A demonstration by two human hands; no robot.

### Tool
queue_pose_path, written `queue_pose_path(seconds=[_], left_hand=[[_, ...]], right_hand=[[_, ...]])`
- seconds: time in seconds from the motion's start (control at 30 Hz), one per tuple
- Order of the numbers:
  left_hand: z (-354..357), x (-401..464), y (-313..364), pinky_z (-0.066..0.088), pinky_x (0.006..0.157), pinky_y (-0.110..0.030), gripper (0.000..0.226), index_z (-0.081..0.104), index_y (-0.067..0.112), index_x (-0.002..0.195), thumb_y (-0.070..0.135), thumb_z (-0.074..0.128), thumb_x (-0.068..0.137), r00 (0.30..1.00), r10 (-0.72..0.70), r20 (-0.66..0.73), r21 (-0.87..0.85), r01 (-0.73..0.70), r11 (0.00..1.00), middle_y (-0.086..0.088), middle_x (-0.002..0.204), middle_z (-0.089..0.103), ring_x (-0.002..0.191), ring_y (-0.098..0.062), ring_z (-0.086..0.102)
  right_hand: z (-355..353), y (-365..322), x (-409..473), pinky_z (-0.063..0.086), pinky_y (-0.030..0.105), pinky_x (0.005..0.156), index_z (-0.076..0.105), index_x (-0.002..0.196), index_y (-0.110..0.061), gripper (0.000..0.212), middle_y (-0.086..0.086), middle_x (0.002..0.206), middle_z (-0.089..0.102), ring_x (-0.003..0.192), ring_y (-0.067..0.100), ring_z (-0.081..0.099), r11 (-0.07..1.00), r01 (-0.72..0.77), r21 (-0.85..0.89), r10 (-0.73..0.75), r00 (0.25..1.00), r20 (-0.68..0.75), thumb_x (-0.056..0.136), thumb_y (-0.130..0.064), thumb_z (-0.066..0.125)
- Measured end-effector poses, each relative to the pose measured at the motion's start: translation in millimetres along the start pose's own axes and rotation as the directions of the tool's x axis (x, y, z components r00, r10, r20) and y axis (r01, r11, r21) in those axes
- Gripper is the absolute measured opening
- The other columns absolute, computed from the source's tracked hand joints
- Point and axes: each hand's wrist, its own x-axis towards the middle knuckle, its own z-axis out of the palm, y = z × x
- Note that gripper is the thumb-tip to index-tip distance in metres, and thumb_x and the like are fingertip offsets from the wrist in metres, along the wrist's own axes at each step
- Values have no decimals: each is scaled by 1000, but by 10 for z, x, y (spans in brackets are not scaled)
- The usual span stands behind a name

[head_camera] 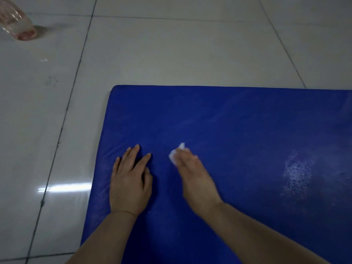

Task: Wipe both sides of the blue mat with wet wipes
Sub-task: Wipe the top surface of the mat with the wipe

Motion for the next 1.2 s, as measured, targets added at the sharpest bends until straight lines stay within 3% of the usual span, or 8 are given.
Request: queue_pose_path(seconds=[0.2, 0.33, 0.43, 0.63, 0.77, 0.9, 1.1, 1.2], left_hand=[[9, 1, 3, 25, 114, -49, 46, 66, 10, 120, 28, 35, 91, 1000, -11, 10, 1, 11, 1000, -13, 142, 49, 133, -29, 42], [4, 5, -2, 26, 113, -49, 47, 65, 10, 121, 27, 35, 90, 1000, -2, 24, 25, 1, 1000, -14, 142, 49, 133, -30, 42], [1, 8, -5, 28, 112, -50, 47, 66, 9, 120, 27, 35, 90, 1000, 10, 19, 37, -11, 999, -15, 141, 50, 132, -32, 44], [34, 6, 5, 31, 111, -51, 43, 69, 7, 113, 27, 39, 91, 999, 9, -43, -19, -10, 1000, -14, 136, 55, 129, -31, 47], [27, -21, -8, 44, 98, -50, 39, 73, 3, 100, 26, 43, 89, 994, 42, -96, -75, -49, 996, -13, 118, 66, 113, -33, 59], [-90, -163, 49, 46, 94, -53, 37, 74, 8, 97, 28, 45, 86, 993, -32, -116, -125, 17, 992, -9, 112, 68, 104, -20, 57], [-105, -663, 15, 32, 108, -54, 39, 73, 9, 102, 30, 44, 87, 998, 27, -50, -52, -29, 998, -10, 126, 61, 118, -26, 53], [-105, -599, 37, 34, 106, -55, 37, 71, 9, 97, 30, 44, 85, 999, 3, -34, -36, -4, 999, -12, 121, 61, 112, -31, 56]], right_hand=[[-130, 392, 49, 4, 27, 118, 16, 149, -6, 64, 10, 157, 13, 146, 22, 7, 924, -370, 98, 377, 923, -74, 89, 7, 35], [151, -327, 12, 21, 39, 117, 5, 146, 10, 62, 27, 152, 17, 143, 36, 15, 998, -48, 42, 49, 999, -24, 89, -7, 23], [145, -400, -20, 29, 38, 112, 44, 138, 0, 54, 14, 146, 41, 136, 25, 36, 994, 39, 98, -37, 999, -19, 85, -6, 34], [-178, 355, -245, 10, 29, 119, 25, 148, -6, 70, 5, 156, 16, 144, 17, 15, 920, -388, 52, 390, 920, -42, 85, 14, 46], [-74, -193, -331, 16, 9, 111, 33, 145, -18, 44, -6, 151, 30, 139, 8, 27, 992, -128, 12, 128, 991, -25, 103, -22, 23], [60, -601, -406, 31, 30, 111, 56, 129, -7, 52, 8, 139, 50, 130, 20, 46, 987, 99, 126, -97, 995, -25, 82, -3, 33], [-80, 202, -659, 9, 30, 118, 29, 146, -5, 66, 10, 152, 28, 141, 22, 22, 922, -320, -219, 331, 943, 16, 84, 8, 46], [-130, -189, -689, 4, 44, 117, -8, 141, 17, 64, 27, 153, 0, 142, 43, 2, 952, -124, -280, 158, 982, 100, 88, -1, 22]])
